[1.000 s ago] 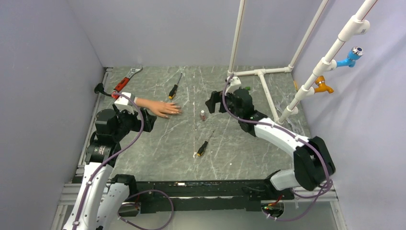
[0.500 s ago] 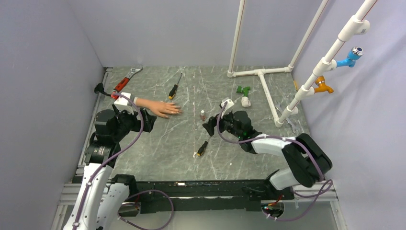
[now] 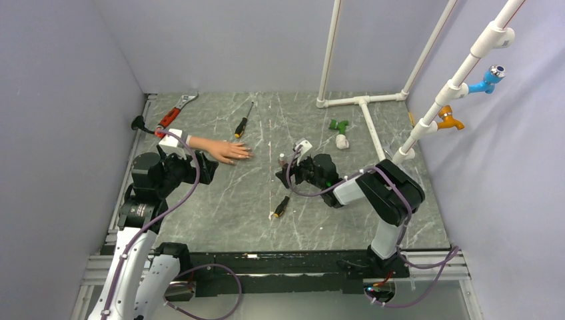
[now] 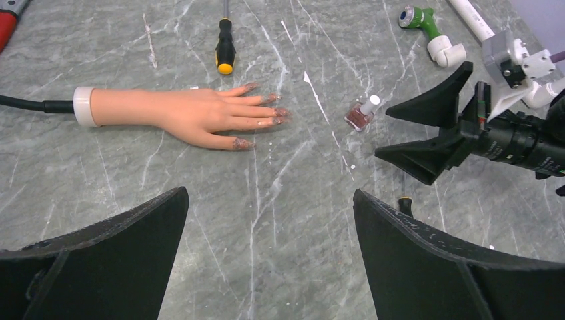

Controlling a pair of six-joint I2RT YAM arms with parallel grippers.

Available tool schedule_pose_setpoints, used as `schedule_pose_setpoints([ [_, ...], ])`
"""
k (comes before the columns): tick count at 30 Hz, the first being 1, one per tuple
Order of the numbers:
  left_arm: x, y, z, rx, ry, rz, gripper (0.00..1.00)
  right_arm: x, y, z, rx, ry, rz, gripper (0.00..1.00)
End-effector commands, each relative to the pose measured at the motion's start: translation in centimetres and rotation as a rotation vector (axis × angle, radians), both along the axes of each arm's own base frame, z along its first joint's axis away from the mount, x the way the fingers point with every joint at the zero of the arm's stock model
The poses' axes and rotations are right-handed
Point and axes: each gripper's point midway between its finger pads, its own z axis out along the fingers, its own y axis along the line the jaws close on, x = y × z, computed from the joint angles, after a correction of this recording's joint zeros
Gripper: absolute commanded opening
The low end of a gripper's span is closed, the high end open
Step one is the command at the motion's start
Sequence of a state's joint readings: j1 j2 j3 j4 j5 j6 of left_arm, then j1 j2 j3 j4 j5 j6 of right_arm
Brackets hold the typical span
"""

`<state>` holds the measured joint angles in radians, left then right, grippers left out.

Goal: Paint the nails
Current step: Pick up the nail polish bottle from the center of the board.

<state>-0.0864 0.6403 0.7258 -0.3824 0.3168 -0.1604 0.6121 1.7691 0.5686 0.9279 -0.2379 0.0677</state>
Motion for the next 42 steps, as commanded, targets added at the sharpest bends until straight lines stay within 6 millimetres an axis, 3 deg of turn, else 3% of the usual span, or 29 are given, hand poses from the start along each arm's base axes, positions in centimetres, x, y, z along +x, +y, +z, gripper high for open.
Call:
schedule_pose_setpoints([
  [1, 0.1, -0.4, 2.0, -0.009, -0.063, -0.022, 0.99, 2.3, 1.4, 2.5, 0.058, -0.11, -0.005, 0.8],
  [20, 0.3, -0.6, 1.7, -0.012, -0.048, -0.032, 0.99, 4.4, 1.3, -0.5, 0.047, -0.067, -0.092, 0.51],
  [42, 0.3, -0.6, 1.5, -0.003, -0.045, -0.041, 0.93, 4.9, 2.3, -1.8, 0.049, -0.061, -0.099, 0.42],
])
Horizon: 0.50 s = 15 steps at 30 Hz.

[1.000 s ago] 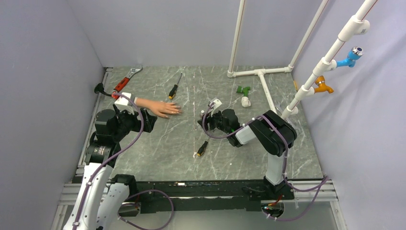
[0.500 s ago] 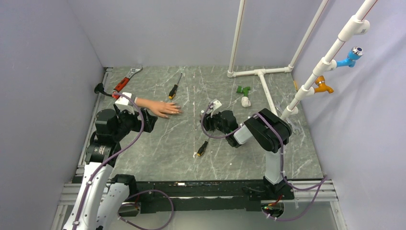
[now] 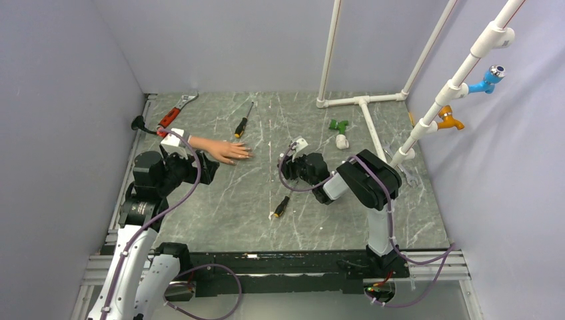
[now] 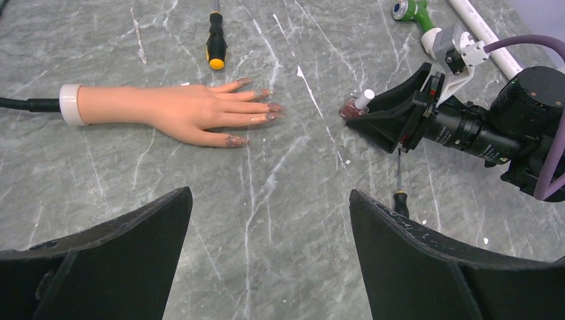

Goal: Paint the nails
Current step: Pick up the nail polish bottle from the center of the board.

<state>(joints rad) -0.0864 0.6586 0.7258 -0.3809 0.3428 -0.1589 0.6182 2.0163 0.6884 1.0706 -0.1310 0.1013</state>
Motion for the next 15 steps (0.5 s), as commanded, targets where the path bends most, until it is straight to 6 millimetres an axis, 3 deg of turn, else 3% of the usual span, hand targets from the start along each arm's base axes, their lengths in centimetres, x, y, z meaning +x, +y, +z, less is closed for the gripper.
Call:
schedule_pose_setpoints([
  [1, 0.2, -0.2, 1.8, 0.001, -0.061, -0.015, 0.93, 0.9, 1.2, 1.6, 0.037, -0.058, 0.006, 0.41],
  [3, 0.2, -0.2, 1.8, 0.002, -0.06, -0.014, 0.93, 0.9, 1.3, 1.6, 0.036, -0.058, 0.012, 0.39],
  [9, 0.2, -0.2, 1.8, 0.006, -0.063, -0.017, 0.91, 1.0, 1.5, 1.5, 0.021, -0.047, 0.021, 0.15],
  [15, 0.0, -0.4, 2.1, 0.004, -0.077, -0.034, 0.87, -0.5, 1.8, 2.7, 0.006, -0.039, 0.086, 0.04],
])
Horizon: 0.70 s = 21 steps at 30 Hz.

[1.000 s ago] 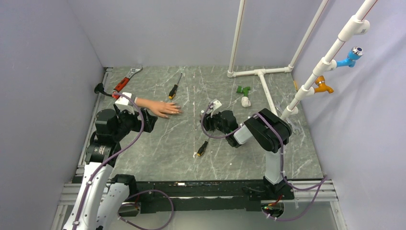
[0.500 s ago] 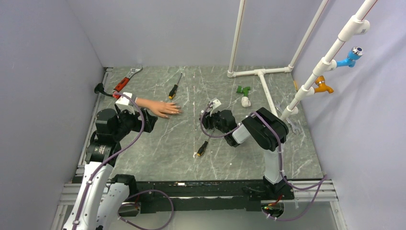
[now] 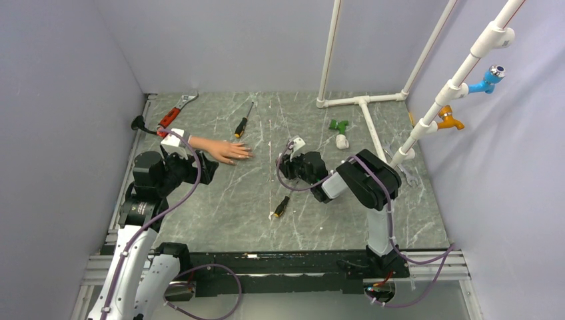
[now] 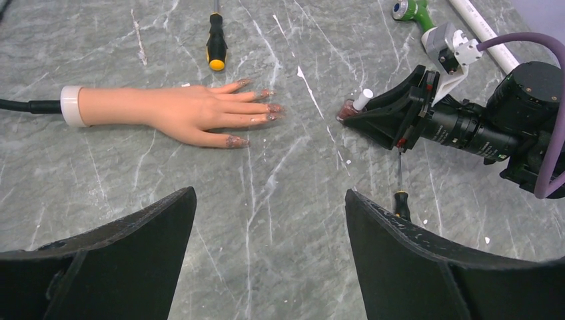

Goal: Paint the nails
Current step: Pick up the nail polish bottle from the center of the board.

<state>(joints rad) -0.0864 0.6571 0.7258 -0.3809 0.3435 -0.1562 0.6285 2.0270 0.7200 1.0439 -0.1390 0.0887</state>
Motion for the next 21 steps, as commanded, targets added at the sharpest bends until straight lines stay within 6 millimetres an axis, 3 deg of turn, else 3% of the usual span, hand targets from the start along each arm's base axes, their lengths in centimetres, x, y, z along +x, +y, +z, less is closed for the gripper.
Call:
schedule_pose_setpoints([
  [1, 0.0, -0.6, 2.1, 0.0, -0.076, -0.041, 0.86, -1.0, 1.2, 3.4, 0.017, -0.035, 0.088, 0.02],
  [5, -0.3, -1.3, 2.4, -0.01, -0.089, -0.091, 0.82, -2.9, 2.1, 7.0, 0.036, -0.036, 0.206, 0.0],
  [7, -0.7, -2.0, 2.7, -0.014, -0.106, -0.142, 0.75, -4.4, 2.5, 8.4, 0.042, -0.019, 0.279, 0.0],
  [12, -2.3, -4.1, 4.2, -0.033, -0.177, -0.3, 0.73, -9.2, 3.7, 12.5, 0.063, 0.036, 0.536, 0.0],
  [17, -5.4, -6.9, 5.5, -0.058, -0.247, -0.549, 0.6, -13.7, 3.5, 16.4, 0.087, -0.003, 0.759, 0.0],
  [21, -8.3, -8.6, 6.5, -0.094, -0.303, -0.758, 0.6, -17.0, 2.6, 19.6, 0.113, -0.018, 0.885, 0.0],
])
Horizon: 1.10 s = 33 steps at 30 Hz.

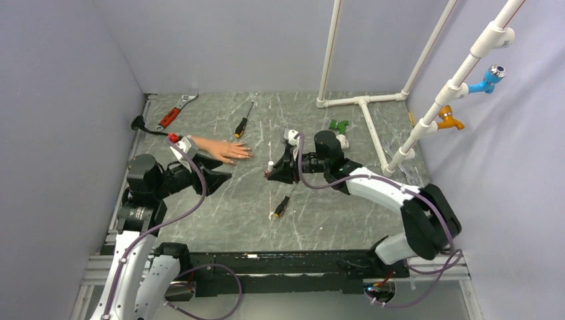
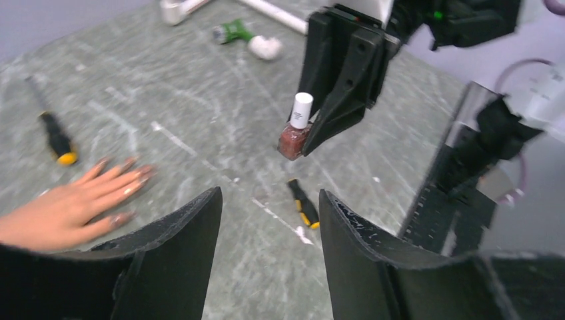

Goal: Paint the nails
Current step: Pick up the nail polish bottle from the center of the board.

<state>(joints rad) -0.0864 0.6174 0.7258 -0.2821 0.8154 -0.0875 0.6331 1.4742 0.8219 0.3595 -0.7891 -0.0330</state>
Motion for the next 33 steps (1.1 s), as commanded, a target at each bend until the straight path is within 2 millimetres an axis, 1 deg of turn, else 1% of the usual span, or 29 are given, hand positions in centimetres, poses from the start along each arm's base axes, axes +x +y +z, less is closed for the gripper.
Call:
schedule_pose_setpoints([
  [1, -4.3, -2.8, 2.8, -0.04, -0.147, -0.327, 0.61, -5.2, -0.6, 5.0, 0.06, -0.029, 0.249, 0.0],
  [3, -5.6, -3.3, 2.9, -0.06, -0.144, -0.425, 0.63, -6.4, -0.9, 6.3, 0.072, -0.034, 0.287, 0.0],
  [6, -6.9, -3.9, 3.0, -0.083, -0.149, -0.519, 0.65, -8.0, -1.0, 7.9, 0.095, -0.045, 0.34, 0.0],
  [8, -7.3, -4.2, 2.9, -0.08, -0.158, -0.551, 0.65, -9.0, -0.9, 8.8, 0.1, -0.053, 0.369, 0.0],
  [13, -7.7, -5.0, 2.3, -0.079, -0.118, -0.598, 0.61, -10.2, -0.4, 10.2, 0.096, -0.075, 0.41, 0.0],
  [18, -7.9, -5.6, 1.8, -0.072, -0.1, -0.611, 0.57, -11.1, 0.1, 11.1, 0.101, -0.072, 0.435, 0.0],
  [22, -7.9, -6.0, 1.5, -0.068, -0.083, -0.618, 0.52, -11.5, 0.5, 11.5, 0.101, -0.075, 0.453, 0.0],
  [27, -7.6, -6.2, 1.2, -0.069, -0.07, -0.609, 0.52, -11.7, 1.3, 11.7, 0.099, -0.074, 0.464, 0.0],
  [30, -7.2, -6.3, 1.0, -0.069, -0.053, -0.586, 0.47, -11.8, 2.0, 11.7, 0.092, -0.081, 0.469, 0.0],
  [33, -6.8, -6.3, 0.9, -0.065, -0.051, -0.569, 0.45, -11.8, 2.8, 11.4, 0.084, -0.09, 0.469, 0.0],
])
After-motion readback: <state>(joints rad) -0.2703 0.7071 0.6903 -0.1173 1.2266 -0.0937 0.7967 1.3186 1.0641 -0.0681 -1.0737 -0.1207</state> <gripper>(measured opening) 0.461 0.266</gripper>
